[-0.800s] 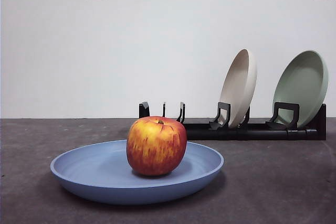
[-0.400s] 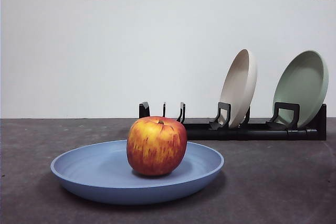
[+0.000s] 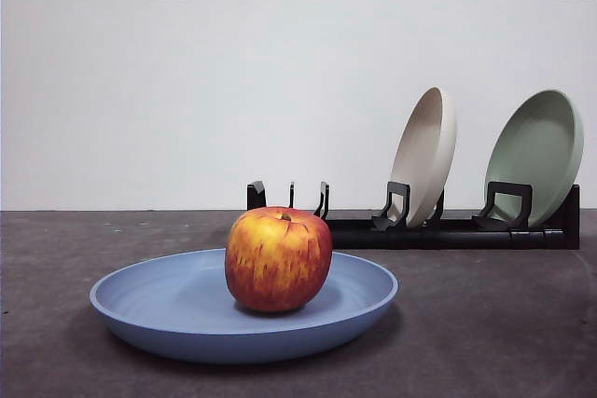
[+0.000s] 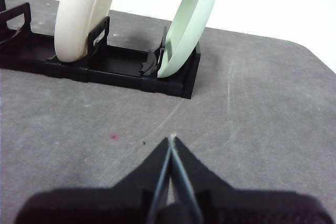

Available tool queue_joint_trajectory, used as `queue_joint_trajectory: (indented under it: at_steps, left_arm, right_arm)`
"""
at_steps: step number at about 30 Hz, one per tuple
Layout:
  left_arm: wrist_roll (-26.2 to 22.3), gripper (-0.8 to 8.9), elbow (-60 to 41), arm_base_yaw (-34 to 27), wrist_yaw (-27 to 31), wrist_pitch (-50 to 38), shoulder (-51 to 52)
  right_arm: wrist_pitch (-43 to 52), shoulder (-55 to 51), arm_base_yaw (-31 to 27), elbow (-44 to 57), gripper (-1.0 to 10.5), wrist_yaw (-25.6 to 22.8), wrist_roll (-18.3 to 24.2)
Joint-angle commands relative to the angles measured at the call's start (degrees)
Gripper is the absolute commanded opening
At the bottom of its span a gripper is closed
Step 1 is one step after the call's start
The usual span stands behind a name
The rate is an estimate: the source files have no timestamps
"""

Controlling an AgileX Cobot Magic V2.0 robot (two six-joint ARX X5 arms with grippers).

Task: Take the blue plate from the plate rack,put the plate on the table,take the apple from the table,put the apple in the plate

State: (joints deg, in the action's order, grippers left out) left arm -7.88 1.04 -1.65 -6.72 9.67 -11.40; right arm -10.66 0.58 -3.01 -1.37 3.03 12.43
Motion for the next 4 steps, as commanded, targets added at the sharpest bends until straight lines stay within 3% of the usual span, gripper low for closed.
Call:
queue_joint_trajectory:
  at_steps: [1,4]
  left_arm:
    - [0.37,-0.03,-0.52,0.09,-0.11,-0.28,-0.04]
    - [0.37,-0.03,-0.52,0.09,-0.13,-0.28,-0.04]
  right_arm:
    - [0.33,-0.09,-0.02,0.55,0.0,-0.02,-0.68]
    - [0.33,-0.09,-0.02,0.55,0.0,-0.02,-0.68]
